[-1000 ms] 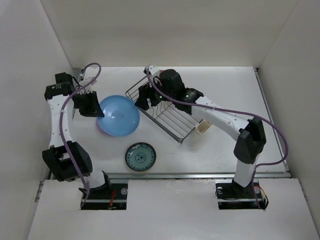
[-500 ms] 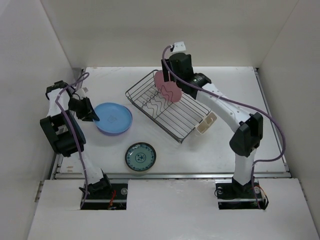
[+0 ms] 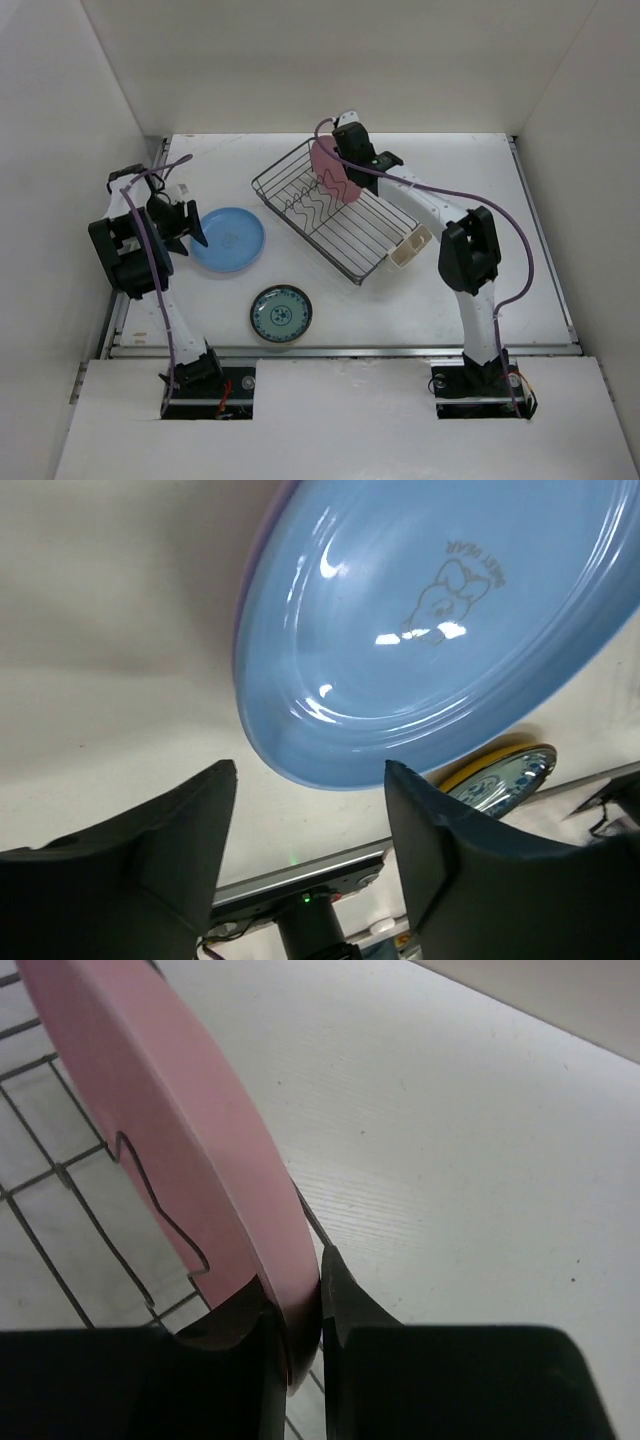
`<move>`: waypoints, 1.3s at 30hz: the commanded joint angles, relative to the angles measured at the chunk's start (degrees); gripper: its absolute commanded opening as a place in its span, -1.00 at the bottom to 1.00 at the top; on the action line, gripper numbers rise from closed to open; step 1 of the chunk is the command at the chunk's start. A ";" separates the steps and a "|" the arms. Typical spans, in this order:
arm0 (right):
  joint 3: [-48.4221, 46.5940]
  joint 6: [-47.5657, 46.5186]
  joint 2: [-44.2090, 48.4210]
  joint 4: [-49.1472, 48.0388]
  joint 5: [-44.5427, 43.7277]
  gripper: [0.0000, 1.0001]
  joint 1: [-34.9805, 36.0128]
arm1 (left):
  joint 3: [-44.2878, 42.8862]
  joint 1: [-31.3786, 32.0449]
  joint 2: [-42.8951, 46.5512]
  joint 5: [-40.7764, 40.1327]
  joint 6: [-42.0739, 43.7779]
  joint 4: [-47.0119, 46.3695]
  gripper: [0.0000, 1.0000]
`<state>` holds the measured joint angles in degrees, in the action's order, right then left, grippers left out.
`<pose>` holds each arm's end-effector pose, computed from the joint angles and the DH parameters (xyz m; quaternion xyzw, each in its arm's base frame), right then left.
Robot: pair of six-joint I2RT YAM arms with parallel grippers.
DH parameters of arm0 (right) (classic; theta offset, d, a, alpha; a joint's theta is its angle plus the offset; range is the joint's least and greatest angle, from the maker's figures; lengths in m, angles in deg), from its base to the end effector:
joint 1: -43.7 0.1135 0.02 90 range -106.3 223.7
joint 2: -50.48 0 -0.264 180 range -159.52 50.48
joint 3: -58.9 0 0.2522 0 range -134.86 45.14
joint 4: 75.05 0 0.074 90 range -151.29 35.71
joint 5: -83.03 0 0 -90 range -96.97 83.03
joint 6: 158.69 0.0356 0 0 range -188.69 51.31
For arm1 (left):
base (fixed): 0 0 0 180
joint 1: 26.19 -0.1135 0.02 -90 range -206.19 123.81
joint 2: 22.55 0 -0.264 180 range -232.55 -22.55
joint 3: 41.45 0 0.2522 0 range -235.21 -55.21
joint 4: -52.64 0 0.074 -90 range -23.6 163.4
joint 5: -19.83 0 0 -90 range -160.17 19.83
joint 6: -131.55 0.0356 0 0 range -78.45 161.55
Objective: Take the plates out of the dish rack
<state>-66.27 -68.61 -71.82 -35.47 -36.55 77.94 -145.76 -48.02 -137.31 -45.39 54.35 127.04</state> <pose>0.4208 0.2652 0.2865 -0.1444 0.8597 -0.0901 0.4816 0.3658 0.1305 0.2016 -0.0672 0.9735 -0.1916 0.1057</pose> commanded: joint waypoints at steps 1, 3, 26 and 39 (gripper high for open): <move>-2.14 -0.60 2.51 -2.70 -2.06 -0.80 0.30 | 1.24 0.91 4.63 -2.71 1.53 0.71 0.18; 0.14 -1.30 4.96 -3.58 -2.58 -1.00 0.30 | 1.25 0.91 6.03 -3.24 0.92 0.71 0.26; 2.34 -0.62 19.47 -2.90 19.21 -1.00 4.17 | -3.84 1.96 21.94 5.71 6.97 5.45 0.64; 4.28 5.90 11.47 -8.77 60.42 -1.00 10.76 | 0.01 13.91 28.10 1.35 7.51 2.47 0.84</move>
<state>-61.23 -65.01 -61.87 -38.11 11.40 88.12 -147.63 -34.82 -108.20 -41.13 61.89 129.90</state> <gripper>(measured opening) 0.207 0.923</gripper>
